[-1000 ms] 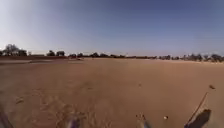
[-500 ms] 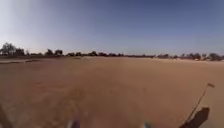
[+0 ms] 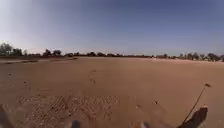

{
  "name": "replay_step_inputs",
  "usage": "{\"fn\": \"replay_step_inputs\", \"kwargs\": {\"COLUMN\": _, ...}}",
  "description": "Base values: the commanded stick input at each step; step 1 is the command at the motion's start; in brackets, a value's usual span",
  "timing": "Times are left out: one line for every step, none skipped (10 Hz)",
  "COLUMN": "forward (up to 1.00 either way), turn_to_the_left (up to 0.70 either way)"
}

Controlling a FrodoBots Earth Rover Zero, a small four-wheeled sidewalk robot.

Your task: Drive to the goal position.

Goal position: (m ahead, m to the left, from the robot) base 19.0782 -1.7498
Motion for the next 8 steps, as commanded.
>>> {"fn": "replay_step_inputs", "kwargs": {"forward": 1.00, "turn_to_the_left": 0.00}}
{"fn": "replay_step_inputs", "kwargs": {"forward": 1.00, "turn_to_the_left": 0.00}}
{"fn": "replay_step_inputs", "kwargs": {"forward": 1.00, "turn_to_the_left": 0.00}}
{"fn": "replay_step_inputs", "kwargs": {"forward": 1.00, "turn_to_the_left": 0.00}}
{"fn": "replay_step_inputs", "kwargs": {"forward": 1.00, "turn_to_the_left": 0.00}}
{"fn": "replay_step_inputs", "kwargs": {"forward": 1.00, "turn_to_the_left": 0.00}}
{"fn": "replay_step_inputs", "kwargs": {"forward": 1.00, "turn_to_the_left": 0.00}}
{"fn": "replay_step_inputs", "kwargs": {"forward": 1.00, "turn_to_the_left": 0.00}}
